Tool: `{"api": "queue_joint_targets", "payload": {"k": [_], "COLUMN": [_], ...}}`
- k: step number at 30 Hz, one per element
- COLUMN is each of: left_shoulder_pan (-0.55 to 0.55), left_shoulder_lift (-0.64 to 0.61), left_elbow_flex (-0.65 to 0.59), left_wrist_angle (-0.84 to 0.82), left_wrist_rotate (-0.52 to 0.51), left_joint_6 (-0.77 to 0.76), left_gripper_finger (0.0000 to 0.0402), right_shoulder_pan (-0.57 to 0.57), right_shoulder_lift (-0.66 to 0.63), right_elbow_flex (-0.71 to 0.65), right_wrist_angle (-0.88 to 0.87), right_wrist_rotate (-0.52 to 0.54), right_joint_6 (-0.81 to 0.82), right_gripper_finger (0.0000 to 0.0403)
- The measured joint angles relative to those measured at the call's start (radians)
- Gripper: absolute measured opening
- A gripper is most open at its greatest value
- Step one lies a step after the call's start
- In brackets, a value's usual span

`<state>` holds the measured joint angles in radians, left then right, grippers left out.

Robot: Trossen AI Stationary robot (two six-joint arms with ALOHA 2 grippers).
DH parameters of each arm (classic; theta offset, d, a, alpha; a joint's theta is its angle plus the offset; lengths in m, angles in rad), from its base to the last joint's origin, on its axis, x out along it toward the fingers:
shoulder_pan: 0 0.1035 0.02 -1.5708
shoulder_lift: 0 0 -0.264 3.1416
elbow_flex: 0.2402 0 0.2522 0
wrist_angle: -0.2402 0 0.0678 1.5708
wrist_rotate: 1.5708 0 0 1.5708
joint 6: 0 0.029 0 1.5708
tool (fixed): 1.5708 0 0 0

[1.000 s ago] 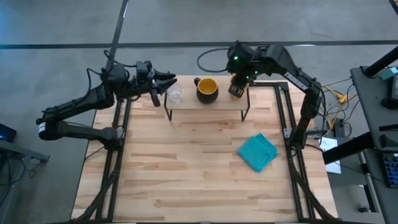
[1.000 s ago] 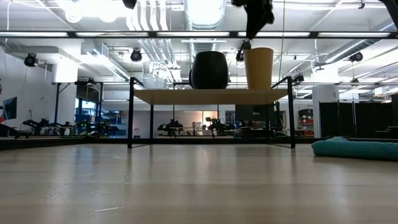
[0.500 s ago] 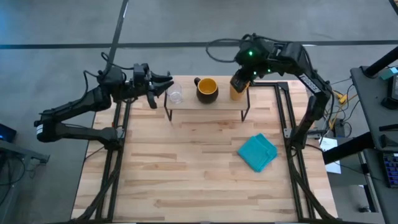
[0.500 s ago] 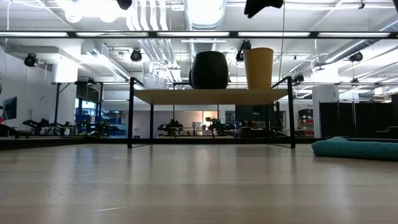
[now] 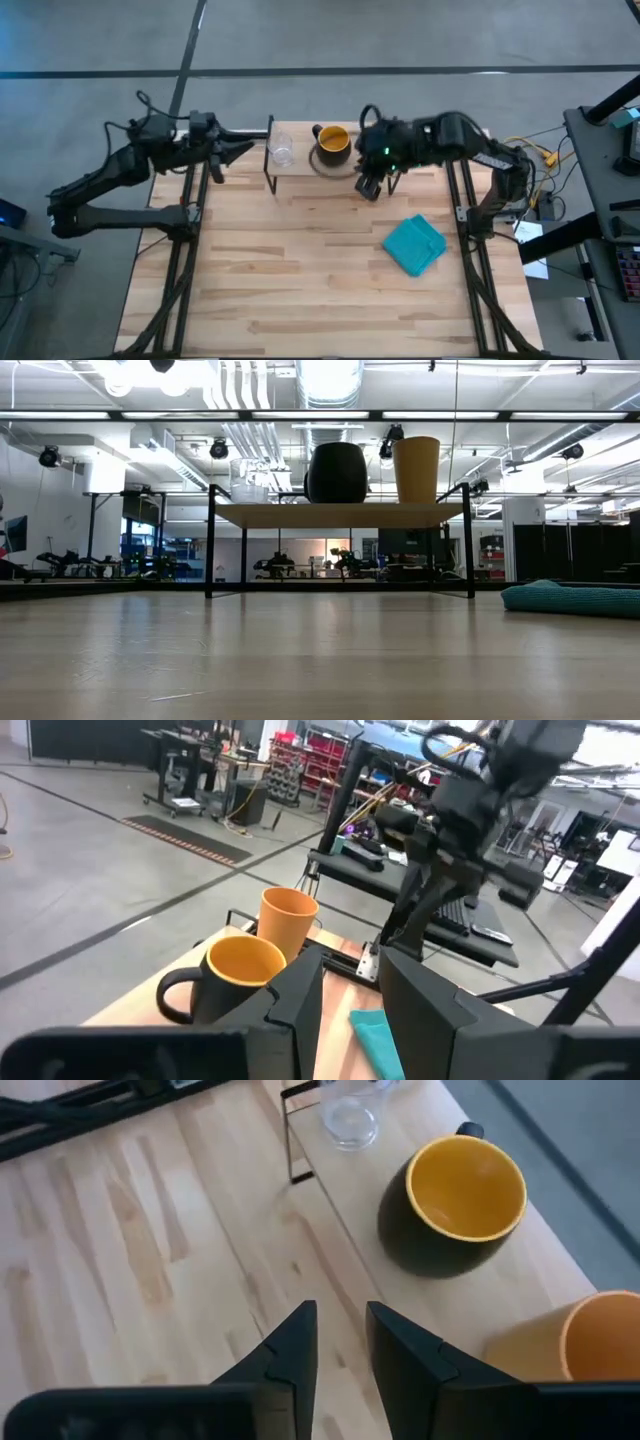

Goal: Stack small to large cups/mugs on shelf
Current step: Return to Home Position

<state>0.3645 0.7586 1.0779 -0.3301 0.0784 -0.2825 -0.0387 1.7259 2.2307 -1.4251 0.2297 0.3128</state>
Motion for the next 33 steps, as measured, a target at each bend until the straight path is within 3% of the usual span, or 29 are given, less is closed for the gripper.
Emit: {"api": "queue_joint_targets", "payload": {"k": [5,10,16,33], "left_shoulder_pan": [0.000,0.000,0.000,0.000], "left_shoulder_lift": [-0.072,-0.146,-0.237,-0.401], "left_elbow_flex": [-0.016,-0.071,-0.153,-0.342], "left_wrist_angle": [-0.029,-0.030,-0.021,0.003], "left_wrist_rotate": [0.000,0.001,0.001,-0.006], "left_joint_6": [-0.001,-0.035,-0.054,-0.080], "left_gripper_finger": [0.0089,0.0089,0.0089,0.0089], "right_shoulder_pan": [0.074,0.099,0.139,0.220], "right_shoulder_lift": [-0.031,-0.132,-0.312,-0.744], "right_elbow_flex": [-0.097,-0.228,-0.453,-1.264], "right_wrist_angle": [0.013,0.074,0.320,1.015], "right_wrist_rotate": [0.108,0.113,0.114,0.101], "right_joint_6": [0.101,0.176,0.184,0.237], "right_gripper_finger": [0.0083,0.0086,0.0081,0.0076]}}
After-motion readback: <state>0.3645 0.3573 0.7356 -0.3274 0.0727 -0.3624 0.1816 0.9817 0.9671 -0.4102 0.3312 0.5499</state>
